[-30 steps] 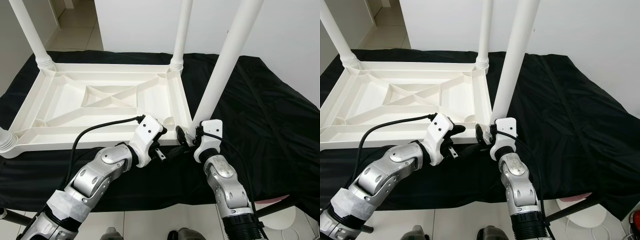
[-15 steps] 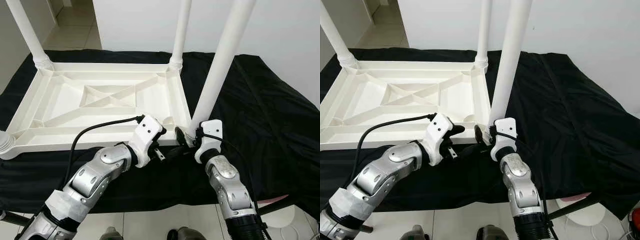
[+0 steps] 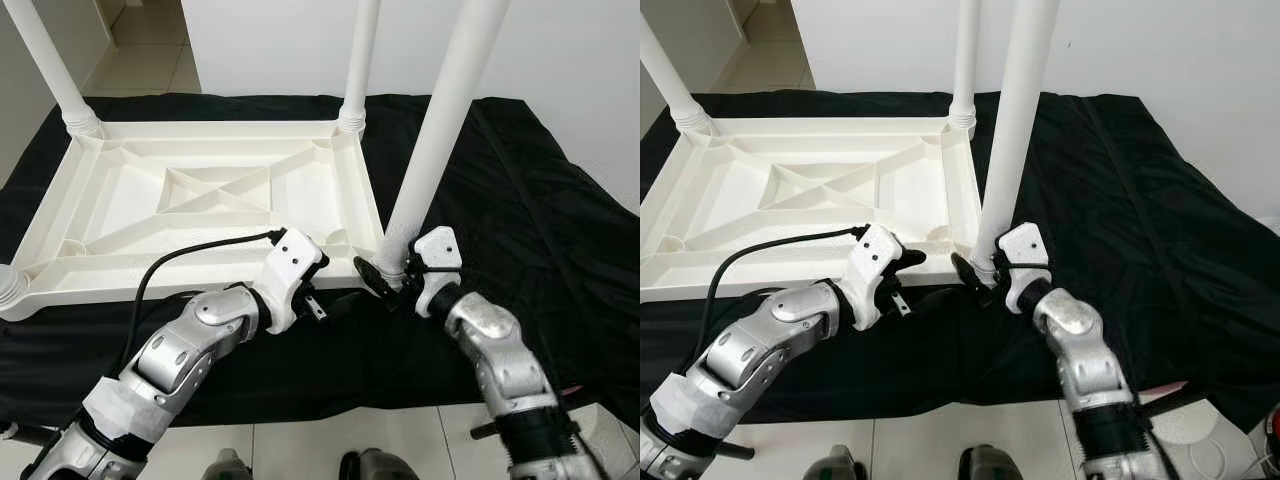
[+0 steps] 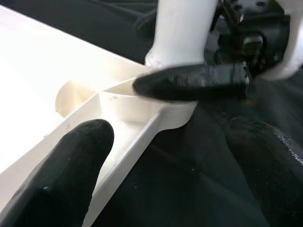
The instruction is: Building children table
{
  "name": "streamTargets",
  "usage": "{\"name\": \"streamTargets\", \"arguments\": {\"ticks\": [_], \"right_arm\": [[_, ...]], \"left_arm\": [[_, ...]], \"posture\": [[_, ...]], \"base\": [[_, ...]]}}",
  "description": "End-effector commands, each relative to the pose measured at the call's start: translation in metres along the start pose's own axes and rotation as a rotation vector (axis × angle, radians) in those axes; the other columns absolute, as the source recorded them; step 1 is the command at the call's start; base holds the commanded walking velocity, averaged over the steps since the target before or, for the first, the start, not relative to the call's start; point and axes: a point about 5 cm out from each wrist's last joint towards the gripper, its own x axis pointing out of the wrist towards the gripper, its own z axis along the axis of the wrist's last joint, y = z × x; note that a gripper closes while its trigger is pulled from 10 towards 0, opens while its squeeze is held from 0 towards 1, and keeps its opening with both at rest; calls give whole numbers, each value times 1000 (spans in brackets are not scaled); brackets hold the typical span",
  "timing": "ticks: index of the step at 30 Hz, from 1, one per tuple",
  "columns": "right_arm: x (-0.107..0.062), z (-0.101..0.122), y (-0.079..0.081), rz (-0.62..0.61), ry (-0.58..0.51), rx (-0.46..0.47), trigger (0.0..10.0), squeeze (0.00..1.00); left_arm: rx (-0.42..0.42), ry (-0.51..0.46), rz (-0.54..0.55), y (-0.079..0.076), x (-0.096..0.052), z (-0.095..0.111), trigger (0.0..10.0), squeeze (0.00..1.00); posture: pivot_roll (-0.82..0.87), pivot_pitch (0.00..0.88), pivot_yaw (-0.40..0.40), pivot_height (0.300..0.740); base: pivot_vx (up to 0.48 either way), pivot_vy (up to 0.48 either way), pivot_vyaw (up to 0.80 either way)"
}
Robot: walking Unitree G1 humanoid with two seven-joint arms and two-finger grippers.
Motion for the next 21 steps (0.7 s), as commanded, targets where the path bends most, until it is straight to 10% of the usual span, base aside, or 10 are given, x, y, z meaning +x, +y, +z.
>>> {"name": "streamTargets", "arguments": {"ticks": [1, 9, 10, 11, 12, 20, 21], "right_arm": [[-1, -1, -4, 20, -7, 2, 10000, 0], [12, -1, -18, 133, 0, -28, 10000, 0], [14, -3, -19, 144, 2, -14, 3765, 0], [14, -3, -19, 144, 2, -14, 3765, 0], [17, -5, -19, 147, 4, 10, 0, 0], [22, -16, -14, 165, 18, 64, 0, 0], [21, -18, -13, 151, 22, 74, 10000, 0]], "left_arm": [[10, 15, -186, -11, -1, 1, 10000, 0], [6, 30, -267, -18, -1, 1, 10000, 0], [4, 33, -284, -20, -1, 0, 10000, 0], [4, 33, -284, -20, -1, 0, 10000, 0], [3, 35, -288, -21, -1, 0, 10000, 0], [11, 50, -286, -19, -1, -2, 10000, 0], [12, 51, -286, -18, -1, -2, 10000, 0]], "posture": [[99, 68, 10, 740], [101, 67, -2, 740], [101, 66, -7, 740], [101, 66, -7, 740], [98, 59, -16, 740], [90, 37, -25, 740], [87, 32, -30, 740]], "base": [[0, 0, 0], [0, 0, 0], [0, 0, 0], [0, 0, 0], [0, 0, 0], [0, 0, 0], [0, 0, 0]]}}
